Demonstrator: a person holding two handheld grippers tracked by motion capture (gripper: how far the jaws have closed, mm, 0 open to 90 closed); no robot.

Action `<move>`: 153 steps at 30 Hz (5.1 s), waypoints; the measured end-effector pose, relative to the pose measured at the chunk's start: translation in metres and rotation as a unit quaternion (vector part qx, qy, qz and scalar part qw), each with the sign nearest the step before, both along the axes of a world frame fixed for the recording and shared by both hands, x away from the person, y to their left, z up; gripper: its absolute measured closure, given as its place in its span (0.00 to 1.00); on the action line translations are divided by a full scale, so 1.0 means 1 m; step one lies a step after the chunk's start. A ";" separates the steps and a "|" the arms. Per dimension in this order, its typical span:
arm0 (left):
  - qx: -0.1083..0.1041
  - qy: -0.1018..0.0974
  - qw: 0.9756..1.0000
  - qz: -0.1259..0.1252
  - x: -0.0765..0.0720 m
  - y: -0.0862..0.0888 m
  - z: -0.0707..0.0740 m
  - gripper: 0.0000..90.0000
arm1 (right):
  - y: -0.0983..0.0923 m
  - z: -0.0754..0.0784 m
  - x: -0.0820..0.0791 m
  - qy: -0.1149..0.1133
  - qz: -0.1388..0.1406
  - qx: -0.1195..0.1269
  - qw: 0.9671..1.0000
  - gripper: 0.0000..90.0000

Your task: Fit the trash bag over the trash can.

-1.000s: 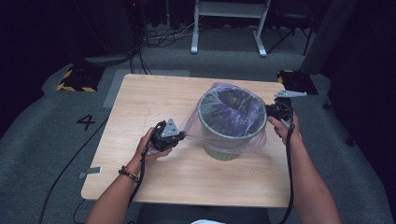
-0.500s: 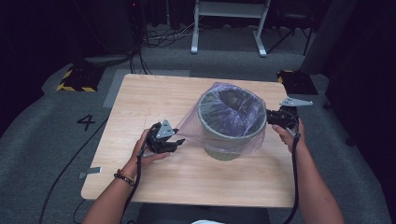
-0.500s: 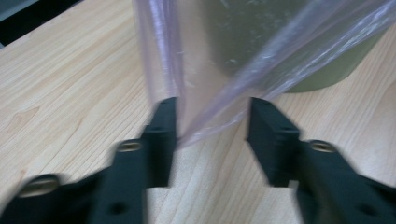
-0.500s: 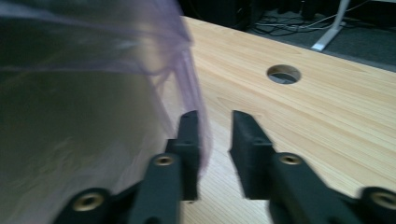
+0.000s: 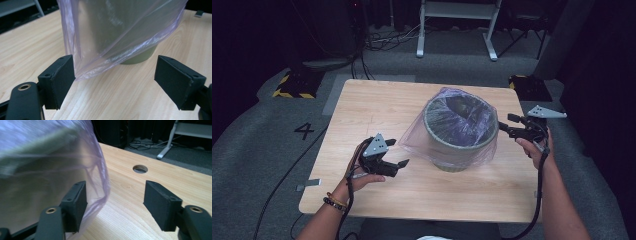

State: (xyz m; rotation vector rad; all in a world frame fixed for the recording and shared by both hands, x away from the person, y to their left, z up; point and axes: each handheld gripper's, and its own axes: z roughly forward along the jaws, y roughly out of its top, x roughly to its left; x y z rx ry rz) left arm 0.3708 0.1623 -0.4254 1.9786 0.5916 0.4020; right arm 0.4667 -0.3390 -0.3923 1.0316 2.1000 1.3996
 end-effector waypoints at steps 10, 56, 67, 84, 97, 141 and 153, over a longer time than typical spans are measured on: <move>0.050 0.022 0.998 0.017 -0.010 0.007 -0.012 0.18 | -0.001 0.020 -0.019 -0.024 0.010 0.002 1.000 0.27; 0.116 0.102 0.988 0.028 -0.014 0.024 -0.078 0.16 | 0.105 0.081 -0.027 -0.026 0.073 -0.097 0.992 0.26; 0.116 0.103 0.988 0.027 -0.014 0.024 -0.078 0.16 | 0.134 0.078 -0.020 0.019 0.078 -0.139 0.987 0.27; 0.115 0.103 0.988 0.027 -0.014 0.024 -0.078 0.16 | 0.148 0.065 -0.009 0.098 0.108 -0.202 0.968 0.33; 0.116 0.103 0.988 0.027 -0.014 0.024 -0.078 0.16 | 0.157 0.063 -0.005 0.129 0.124 -0.254 0.950 0.38; 0.116 0.103 0.988 0.026 -0.014 0.024 -0.078 0.16 | 0.154 0.066 -0.010 0.103 0.107 -0.206 0.967 0.25; 0.115 0.103 0.988 0.026 -0.014 0.024 -0.078 0.16 | 0.142 0.078 -0.023 0.058 0.128 -0.164 0.976 0.22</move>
